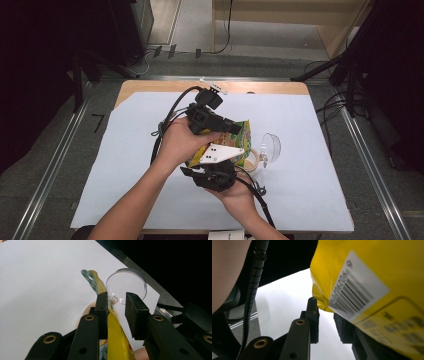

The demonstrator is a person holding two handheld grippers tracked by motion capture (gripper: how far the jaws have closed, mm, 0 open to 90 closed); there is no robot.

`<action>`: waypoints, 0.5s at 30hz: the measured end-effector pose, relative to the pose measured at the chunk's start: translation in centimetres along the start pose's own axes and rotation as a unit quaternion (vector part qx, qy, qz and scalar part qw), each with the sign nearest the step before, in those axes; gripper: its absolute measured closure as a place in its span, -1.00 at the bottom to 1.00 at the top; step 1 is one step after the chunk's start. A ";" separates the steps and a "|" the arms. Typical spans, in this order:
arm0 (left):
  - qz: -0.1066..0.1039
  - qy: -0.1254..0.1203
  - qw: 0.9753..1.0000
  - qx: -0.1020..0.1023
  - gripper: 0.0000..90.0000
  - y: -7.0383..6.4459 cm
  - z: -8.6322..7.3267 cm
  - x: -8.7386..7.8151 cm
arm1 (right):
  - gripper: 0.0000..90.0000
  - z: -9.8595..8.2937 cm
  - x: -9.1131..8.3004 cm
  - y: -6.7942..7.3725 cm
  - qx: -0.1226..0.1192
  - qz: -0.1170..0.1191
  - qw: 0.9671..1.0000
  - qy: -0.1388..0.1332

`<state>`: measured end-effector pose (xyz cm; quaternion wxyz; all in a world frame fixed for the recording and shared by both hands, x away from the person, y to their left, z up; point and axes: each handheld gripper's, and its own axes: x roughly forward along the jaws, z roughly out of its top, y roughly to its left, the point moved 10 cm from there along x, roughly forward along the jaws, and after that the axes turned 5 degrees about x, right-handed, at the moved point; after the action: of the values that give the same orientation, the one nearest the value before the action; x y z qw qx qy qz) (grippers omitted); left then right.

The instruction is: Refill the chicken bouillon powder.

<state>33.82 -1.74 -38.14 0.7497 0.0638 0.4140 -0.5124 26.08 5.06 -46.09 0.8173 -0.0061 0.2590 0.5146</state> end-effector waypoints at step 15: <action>-0.002 0.001 1.000 -0.003 0.62 0.1 -0.1 0.2 | 0.66 -0.2 0.0 -0.1 -0.002 -0.003 1.000 0.002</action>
<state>33.83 -1.80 -38.38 0.7486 0.0616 0.4164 -0.5123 26.08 4.97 -46.33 0.8184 -0.0097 0.2594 0.5127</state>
